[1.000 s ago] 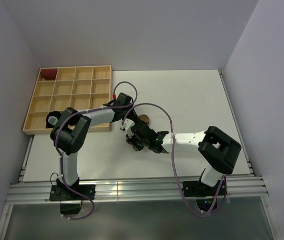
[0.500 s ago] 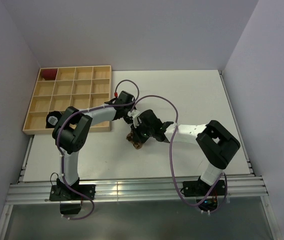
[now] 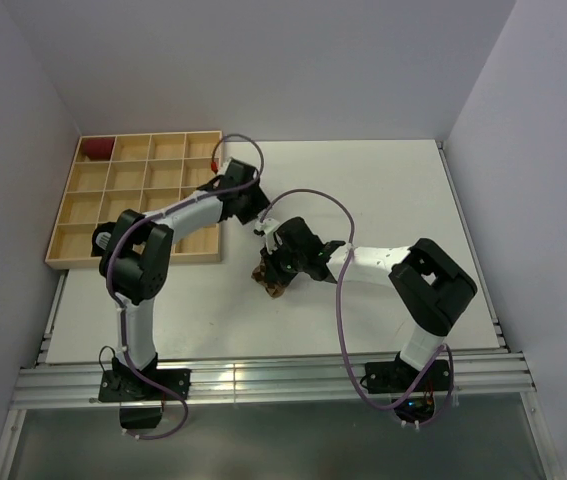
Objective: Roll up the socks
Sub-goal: Roll the sock at the center of the board.
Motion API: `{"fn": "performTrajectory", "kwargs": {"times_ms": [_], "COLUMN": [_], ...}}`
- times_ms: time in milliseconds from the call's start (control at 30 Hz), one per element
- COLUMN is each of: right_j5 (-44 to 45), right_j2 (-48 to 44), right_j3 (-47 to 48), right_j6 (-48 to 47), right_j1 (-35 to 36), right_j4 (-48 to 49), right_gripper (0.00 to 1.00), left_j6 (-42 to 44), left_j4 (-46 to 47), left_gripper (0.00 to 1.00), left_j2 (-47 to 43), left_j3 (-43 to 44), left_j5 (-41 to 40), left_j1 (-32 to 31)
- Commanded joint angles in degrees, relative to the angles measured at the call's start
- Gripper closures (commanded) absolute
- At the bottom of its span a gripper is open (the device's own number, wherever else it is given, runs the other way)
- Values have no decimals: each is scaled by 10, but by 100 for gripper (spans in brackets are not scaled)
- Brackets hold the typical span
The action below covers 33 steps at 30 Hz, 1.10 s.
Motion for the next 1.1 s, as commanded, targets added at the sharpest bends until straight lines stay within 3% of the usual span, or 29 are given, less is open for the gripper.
{"fn": "performTrajectory", "kwargs": {"times_ms": [0, 133, 233, 433, 667, 867, 1067], "right_j5": [18, 16, 6, -11, -68, -112, -140], "right_j2": [28, 34, 46, 75, 99, 125, 143], "right_j3": [-8, -2, 9, 41, 65, 89, 88], "right_j6": [4, 1, -1, 4, 46, 100, 174], "right_j1": [1, 1, -1, -6, -42, -73, -103], "right_j4": [-64, -71, -82, -115, -137, -145, -126], "right_gripper": [100, 100, 100, 100, 100, 100, 100], "left_j6": [16, 27, 26, 5, -25, -95, -116], "left_j4": [-7, -57, -48, -50, -2, 85, 163], "left_gripper": [43, 39, 36, 32, 28, 29, 31], "left_j2": [-11, -38, -112, -292, -509, -541, -483], "left_j3": [97, 141, 96, -55, -296, -447, -486], "left_j5": [-44, -67, -96, -91, -51, 11, 21], "left_j1": [18, 38, 43, 50, 23, -37, -64]}}
